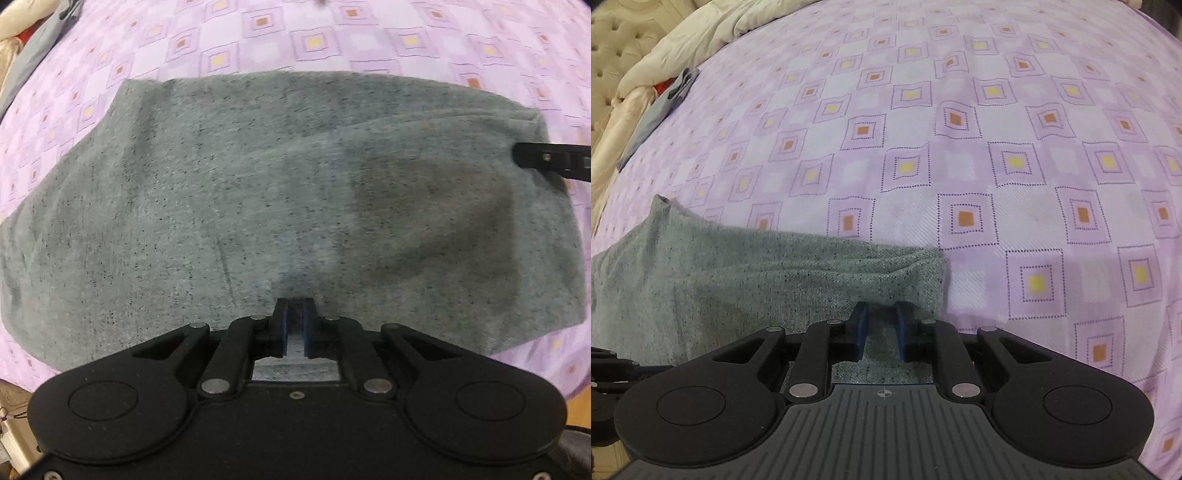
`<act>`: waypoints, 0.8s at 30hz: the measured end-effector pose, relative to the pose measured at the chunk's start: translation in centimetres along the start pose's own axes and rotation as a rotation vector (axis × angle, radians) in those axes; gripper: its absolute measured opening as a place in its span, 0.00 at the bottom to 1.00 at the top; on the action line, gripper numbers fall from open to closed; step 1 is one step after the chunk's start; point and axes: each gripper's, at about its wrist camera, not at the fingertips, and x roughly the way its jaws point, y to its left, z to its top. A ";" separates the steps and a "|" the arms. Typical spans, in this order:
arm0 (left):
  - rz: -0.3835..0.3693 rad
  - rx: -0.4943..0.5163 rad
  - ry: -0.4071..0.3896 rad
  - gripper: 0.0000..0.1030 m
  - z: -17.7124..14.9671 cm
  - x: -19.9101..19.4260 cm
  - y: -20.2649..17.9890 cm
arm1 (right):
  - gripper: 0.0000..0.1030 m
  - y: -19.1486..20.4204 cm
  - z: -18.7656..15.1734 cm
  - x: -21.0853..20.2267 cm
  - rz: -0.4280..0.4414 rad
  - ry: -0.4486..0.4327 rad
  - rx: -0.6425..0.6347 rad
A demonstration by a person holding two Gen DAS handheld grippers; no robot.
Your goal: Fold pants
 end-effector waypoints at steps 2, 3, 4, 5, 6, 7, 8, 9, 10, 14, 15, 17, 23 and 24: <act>-0.020 -0.017 0.004 0.12 0.6 -0.1 0.2 | 0.15 -0.3 -0.3 -0.2 0.004 -0.007 0.013; -0.030 -0.034 0.003 0.14 0.6 -0.3 0.6 | 0.15 -0.3 -0.4 -0.3 0.001 -0.010 0.016; -0.036 -0.046 0.002 0.17 0.5 -0.4 0.8 | 0.15 -0.2 -0.4 -0.3 -0.005 -0.012 0.016; -0.044 -0.061 0.000 0.19 0.5 -0.5 1.3 | 0.15 -0.1 -0.4 -0.3 -0.009 -0.014 0.015; -0.055 -0.074 -0.006 0.19 0.5 -0.8 1.9 | 0.15 -0.2 -0.5 -0.3 -0.011 -0.016 0.015; -0.067 -0.084 -0.022 0.19 0.5 -1.2 2.6 | 0.15 -0.2 -0.5 -0.3 -0.012 -0.019 0.018; -0.076 -0.091 -0.045 0.19 0.4 -1.6 3.3 | 0.15 -0.2 -0.6 -0.3 -0.013 -0.023 0.022; -0.085 -0.101 -0.074 0.19 0.2 -2.3 4.3 | 0.15 -0.1 -0.7 -0.3 -0.015 -0.026 0.025; -0.097 -0.113 -0.100 0.19 0.1 -2.8 5.1 | 0.15 0.1 -0.8 -0.3 -0.023 -0.031 0.021; -0.132 -0.188 -0.216 0.20 -2.4 -5.1 10.0 | 0.20 1.7 -0.9 -0.9 -0.067 -0.050 -0.021; -0.130 -0.213 -0.243 0.20 -3.0 -5.6 12.1 | 0.20 2.2 -1.1 -1.4 -0.063 -0.072 -0.023; -0.120 -0.261 -0.280 0.20 -4.3 -6.0 16.7 | 0.21 3.5 -1.5 -2.5 -0.037 -0.133 -0.013; -0.112 -0.393 -0.350 0.19 -7.5 -6.3 28.8 | 0.27 10.4 -3.2 -5.2 0.017 -0.257 0.021; -0.113 -0.409 -0.357 0.19 -8.0 -6.1 31.0 | 0.27 11.4 -3.4 -5.4 0.034 -0.267 0.028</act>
